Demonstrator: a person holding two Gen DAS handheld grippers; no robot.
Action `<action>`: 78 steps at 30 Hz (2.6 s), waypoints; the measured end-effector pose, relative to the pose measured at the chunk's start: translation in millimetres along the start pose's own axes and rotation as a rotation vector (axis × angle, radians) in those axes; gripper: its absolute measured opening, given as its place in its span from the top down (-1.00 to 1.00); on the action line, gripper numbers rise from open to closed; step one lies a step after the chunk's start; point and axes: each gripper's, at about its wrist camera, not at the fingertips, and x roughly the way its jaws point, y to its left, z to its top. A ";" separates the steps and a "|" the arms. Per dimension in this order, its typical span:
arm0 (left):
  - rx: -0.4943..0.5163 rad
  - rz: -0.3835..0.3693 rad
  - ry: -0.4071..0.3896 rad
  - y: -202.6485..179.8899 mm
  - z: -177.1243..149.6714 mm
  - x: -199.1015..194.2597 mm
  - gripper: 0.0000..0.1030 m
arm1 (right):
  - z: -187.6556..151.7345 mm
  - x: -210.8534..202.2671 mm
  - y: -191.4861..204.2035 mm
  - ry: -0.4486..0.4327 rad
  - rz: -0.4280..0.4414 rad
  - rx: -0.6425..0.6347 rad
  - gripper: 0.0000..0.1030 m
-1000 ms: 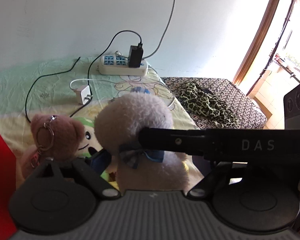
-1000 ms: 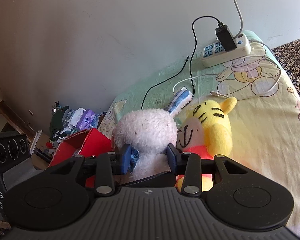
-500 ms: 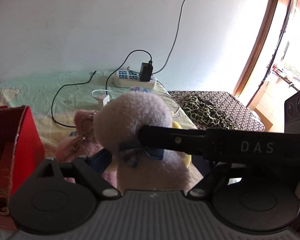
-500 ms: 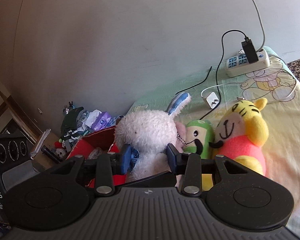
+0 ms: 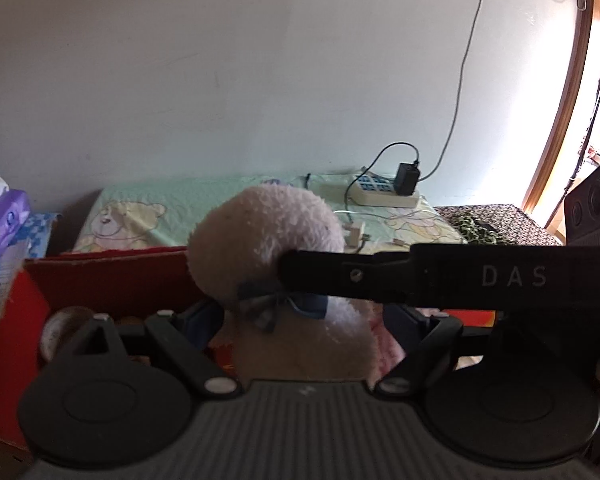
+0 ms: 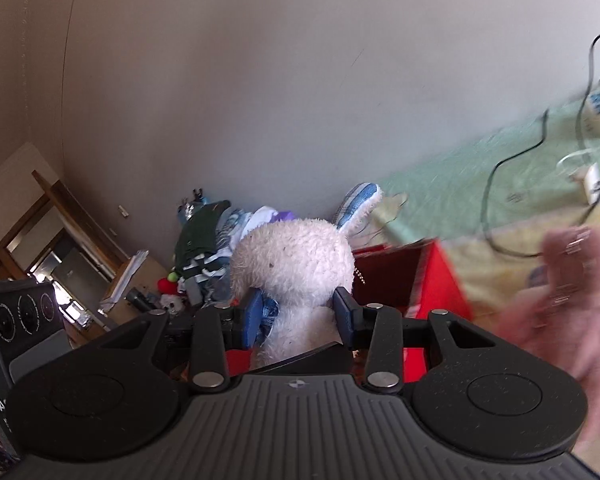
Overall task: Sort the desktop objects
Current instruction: 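Carry the white bunny into the red box and open the right tool, then move the right tool back to the pink teddy bear keychain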
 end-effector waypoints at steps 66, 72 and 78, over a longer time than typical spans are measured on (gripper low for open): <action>0.141 0.322 0.163 146.4 -32.0 9.7 -0.65 | -37.4 143.1 25.0 0.253 -0.083 0.359 -0.05; 0.108 0.289 0.123 140.8 -28.1 -6.1 -0.68 | -42.7 114.4 36.3 0.174 -0.076 0.264 0.01; 0.051 0.188 0.099 121.7 -19.3 -10.8 -0.72 | -47.8 71.2 37.1 0.044 -0.068 0.229 0.06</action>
